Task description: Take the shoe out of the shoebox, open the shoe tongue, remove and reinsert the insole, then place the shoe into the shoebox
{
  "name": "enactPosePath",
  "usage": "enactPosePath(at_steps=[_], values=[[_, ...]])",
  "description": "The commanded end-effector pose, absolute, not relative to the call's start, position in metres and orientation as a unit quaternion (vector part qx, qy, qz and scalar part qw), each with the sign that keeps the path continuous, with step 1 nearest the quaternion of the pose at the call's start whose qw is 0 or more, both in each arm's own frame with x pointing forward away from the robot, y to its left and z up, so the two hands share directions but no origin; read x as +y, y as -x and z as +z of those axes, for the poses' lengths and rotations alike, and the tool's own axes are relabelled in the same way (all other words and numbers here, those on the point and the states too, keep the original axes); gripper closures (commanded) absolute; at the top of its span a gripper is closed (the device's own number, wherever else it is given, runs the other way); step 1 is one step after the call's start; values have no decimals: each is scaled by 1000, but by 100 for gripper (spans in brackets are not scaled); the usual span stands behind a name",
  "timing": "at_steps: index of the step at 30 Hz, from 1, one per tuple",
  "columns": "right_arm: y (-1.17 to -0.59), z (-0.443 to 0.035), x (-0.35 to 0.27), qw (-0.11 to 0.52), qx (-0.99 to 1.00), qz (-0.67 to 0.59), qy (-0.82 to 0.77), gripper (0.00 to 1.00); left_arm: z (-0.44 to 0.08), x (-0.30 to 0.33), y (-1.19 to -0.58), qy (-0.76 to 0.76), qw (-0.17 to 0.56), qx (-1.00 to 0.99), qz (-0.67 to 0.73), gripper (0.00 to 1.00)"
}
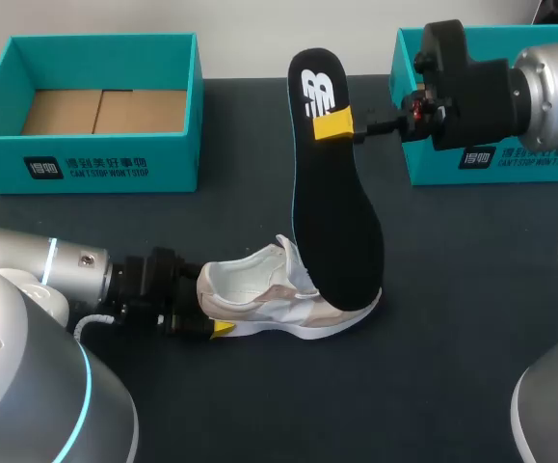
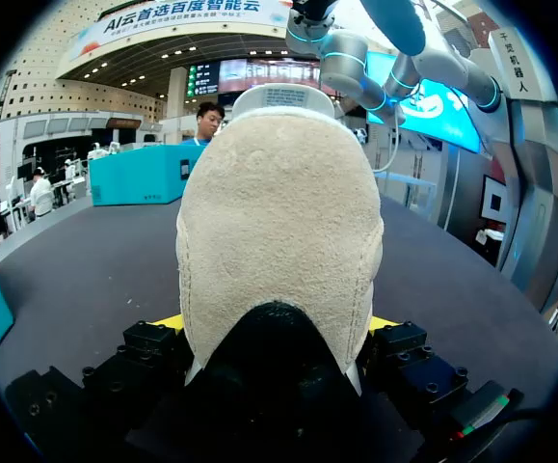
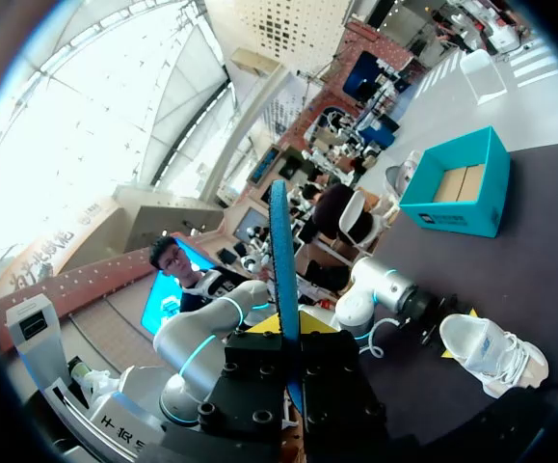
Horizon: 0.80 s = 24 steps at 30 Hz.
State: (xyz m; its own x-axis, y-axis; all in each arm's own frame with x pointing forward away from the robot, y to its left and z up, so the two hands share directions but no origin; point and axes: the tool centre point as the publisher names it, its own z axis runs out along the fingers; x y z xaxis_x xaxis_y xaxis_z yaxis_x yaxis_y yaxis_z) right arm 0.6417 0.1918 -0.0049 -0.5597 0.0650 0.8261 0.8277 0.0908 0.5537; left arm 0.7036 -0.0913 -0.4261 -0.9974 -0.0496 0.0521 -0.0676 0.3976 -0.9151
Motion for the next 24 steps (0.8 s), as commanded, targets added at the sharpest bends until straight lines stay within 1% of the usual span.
enactPosePath(at_steps=[1,2,7,14,24], values=[[-645,-5,196,327,-663,-582,337,100,-425,-88,-701,-43,2,-842,537,64],[-645,-5,196,327,-663,-582,337,100,-423,-86,-701,-46,10,-842,537,0],[-645,-5,196,327,-663,-582,337,100,-411,-77,-699,-51,10,-847,529,0],[-645,-5,196,327,-663,-582,337,100,-390,-71,-699,-56,38,-881,468,0],[-645,-5,196,327,-663,-582,337,100,-390,-71,-699,-56,38,-881,468,0]])
